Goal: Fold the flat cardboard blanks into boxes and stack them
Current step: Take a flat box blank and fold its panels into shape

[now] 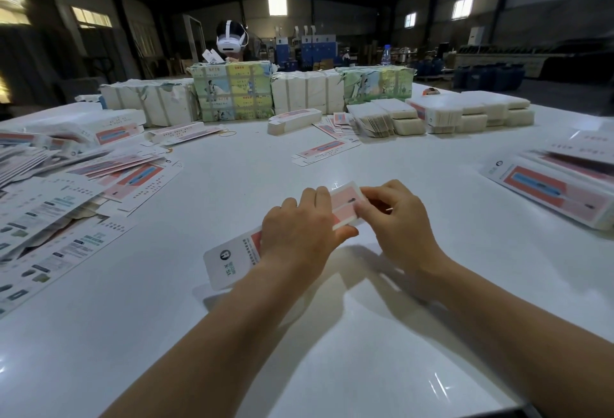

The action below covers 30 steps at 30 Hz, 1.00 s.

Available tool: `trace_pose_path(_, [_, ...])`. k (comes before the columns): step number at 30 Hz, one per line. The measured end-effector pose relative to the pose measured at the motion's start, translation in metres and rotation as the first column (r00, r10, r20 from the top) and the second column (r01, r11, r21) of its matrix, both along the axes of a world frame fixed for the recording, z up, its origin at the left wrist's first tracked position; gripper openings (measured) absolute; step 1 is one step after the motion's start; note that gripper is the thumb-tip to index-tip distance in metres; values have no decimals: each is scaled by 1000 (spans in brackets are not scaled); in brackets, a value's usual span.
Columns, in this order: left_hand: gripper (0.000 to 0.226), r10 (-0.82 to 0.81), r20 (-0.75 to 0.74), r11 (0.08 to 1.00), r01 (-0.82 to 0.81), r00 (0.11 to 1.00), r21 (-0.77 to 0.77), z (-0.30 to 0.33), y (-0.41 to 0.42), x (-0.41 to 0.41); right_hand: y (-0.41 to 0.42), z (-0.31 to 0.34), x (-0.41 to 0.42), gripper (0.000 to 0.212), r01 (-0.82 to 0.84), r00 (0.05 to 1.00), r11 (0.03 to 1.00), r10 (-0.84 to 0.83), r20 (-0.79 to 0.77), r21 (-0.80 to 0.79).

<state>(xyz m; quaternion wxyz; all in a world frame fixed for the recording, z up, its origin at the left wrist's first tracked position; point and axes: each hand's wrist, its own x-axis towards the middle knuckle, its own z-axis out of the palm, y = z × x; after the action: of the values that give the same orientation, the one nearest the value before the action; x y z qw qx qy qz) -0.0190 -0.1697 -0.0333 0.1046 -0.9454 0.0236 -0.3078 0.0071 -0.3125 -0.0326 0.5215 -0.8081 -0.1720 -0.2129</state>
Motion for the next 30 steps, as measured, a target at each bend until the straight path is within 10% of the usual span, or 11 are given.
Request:
trace_pose_path(7, [76, -165, -52, 986, 166, 985, 14, 9, 18, 2, -9, 6, 4, 64, -259, 962, 937, 273, 29, -236])
trace_pose_path(22, [75, -319, -189, 947, 322, 929, -13, 13, 30, -2, -12, -11, 20, 70, -274, 941, 814, 336, 31, -513])
trace_pose_path(26, [48, -522, 100, 846, 529, 847, -66, 8, 18, -3, -13, -12, 28, 69, -143, 982, 831, 186, 26, -538])
trace_pose_path(30, [9, -565, 80, 790, 567, 821, -235, -6, 3, -5, -9, -12, 31, 62, -45, 998, 870, 62, 18, -491])
